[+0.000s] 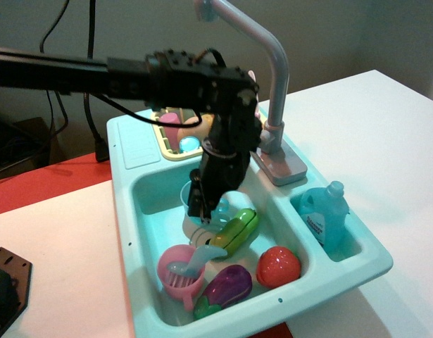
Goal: Put cup from counter to sink
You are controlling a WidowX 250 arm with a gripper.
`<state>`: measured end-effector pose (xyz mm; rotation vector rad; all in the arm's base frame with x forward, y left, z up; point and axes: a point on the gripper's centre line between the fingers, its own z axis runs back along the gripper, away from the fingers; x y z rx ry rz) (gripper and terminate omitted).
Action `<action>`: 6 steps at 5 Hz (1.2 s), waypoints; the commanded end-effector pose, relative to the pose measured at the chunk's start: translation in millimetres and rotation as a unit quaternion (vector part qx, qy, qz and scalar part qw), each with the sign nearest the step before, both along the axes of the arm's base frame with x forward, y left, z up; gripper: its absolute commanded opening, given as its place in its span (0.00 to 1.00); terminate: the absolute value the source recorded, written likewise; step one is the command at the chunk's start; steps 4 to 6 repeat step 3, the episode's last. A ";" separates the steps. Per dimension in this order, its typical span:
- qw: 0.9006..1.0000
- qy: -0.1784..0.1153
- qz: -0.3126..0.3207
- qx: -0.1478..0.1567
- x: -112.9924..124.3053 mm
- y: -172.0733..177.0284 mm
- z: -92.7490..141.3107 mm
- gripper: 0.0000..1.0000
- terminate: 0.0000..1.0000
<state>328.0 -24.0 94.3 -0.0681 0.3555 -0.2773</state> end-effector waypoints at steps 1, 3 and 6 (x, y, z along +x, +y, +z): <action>0.997 -0.081 0.018 0.003 -4.6 18.1 81.9 1.00 0.00; 0.993 -0.106 0.056 0.000 -20.7 42.7 124.9 1.00 1.00; 0.993 -0.106 0.056 0.000 -20.7 42.7 124.9 1.00 1.00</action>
